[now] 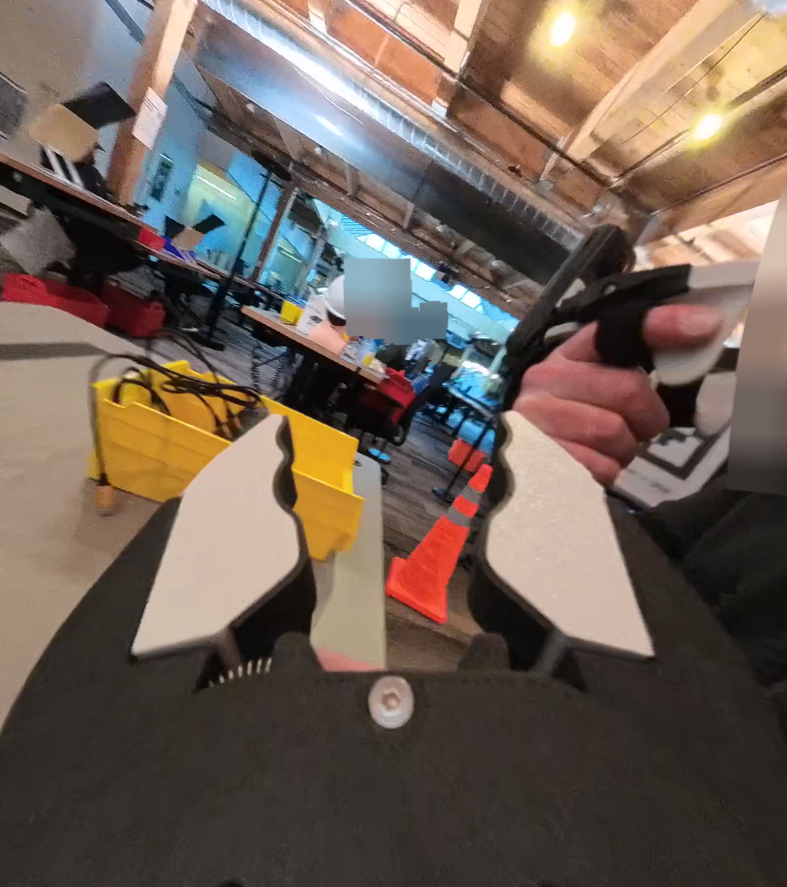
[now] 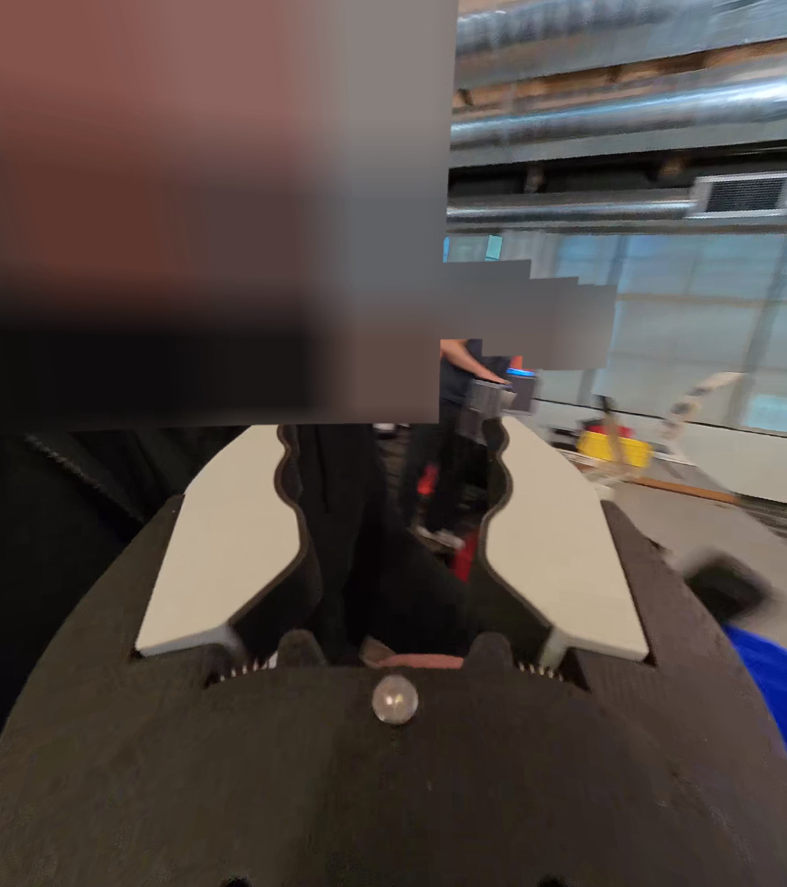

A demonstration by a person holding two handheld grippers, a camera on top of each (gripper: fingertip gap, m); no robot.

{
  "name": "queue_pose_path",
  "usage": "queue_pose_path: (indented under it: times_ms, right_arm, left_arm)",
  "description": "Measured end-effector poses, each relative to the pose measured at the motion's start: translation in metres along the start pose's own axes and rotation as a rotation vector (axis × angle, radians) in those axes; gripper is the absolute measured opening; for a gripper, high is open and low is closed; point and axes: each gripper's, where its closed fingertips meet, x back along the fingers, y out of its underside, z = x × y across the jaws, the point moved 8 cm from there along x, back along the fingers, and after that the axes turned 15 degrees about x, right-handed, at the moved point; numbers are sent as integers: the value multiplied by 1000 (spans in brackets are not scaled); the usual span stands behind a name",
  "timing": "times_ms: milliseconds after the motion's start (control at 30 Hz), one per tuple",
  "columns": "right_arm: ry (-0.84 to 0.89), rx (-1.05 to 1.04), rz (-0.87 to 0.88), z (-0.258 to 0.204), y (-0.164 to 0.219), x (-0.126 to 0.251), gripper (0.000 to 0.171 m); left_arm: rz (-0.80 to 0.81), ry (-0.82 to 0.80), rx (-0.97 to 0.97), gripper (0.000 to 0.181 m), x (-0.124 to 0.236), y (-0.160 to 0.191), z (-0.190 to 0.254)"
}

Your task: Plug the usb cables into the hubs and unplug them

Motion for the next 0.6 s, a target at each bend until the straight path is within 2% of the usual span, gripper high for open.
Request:
queue_pose_path:
  times_ms: [67, 133, 200, 267, 333, 367, 400, 500, 533, 567, 600]
  right_arm:
    - [198, 56, -170, 15, -4, 36, 67]
    - [387, 119, -331, 25, -7, 80, 60]
    - [579, 120, -397, 30, -17, 125, 55]
    - [722, 129, -525, 27, -21, 166, 47]
    - [908, 140, -708, 21, -26, 203, 55]
    - [1003, 147, -841, 16, -28, 223, 57]
    - [1100, 151, -979, 11, -30, 243, 59]
    - [1322, 13, -1335, -14, -27, 309, 73]
    - [1369, -60, -1412, -24, -24, 329, 78]
    - [1407, -115, -1466, -34, -20, 347, 78]
    - [1412, -203, -1496, -43, -15, 361, 67]
  left_arm:
    - [18, -119, -200, 35, 14, -10, 2]
    - [52, -263, -336, 0, 25, -17, 0]
    - [47, -395, -434, 0, 33, -21, -3]
    - [50, -425, -452, 1, 40, -24, -3]
    - [94, -452, -379, 34, 50, -33, -1]
    - [101, -519, -380, 57, 58, -39, 1]
    - [92, -595, -412, 71, 66, -45, 5]
    - [49, -895, -576, 93, 113, -68, 23]
    - [8, -1007, -592, 94, 133, -74, 28]
    - [-36, -1125, -587, 100, 156, -78, 31]
    - [-64, -1234, -585, 100, 180, -82, 32]
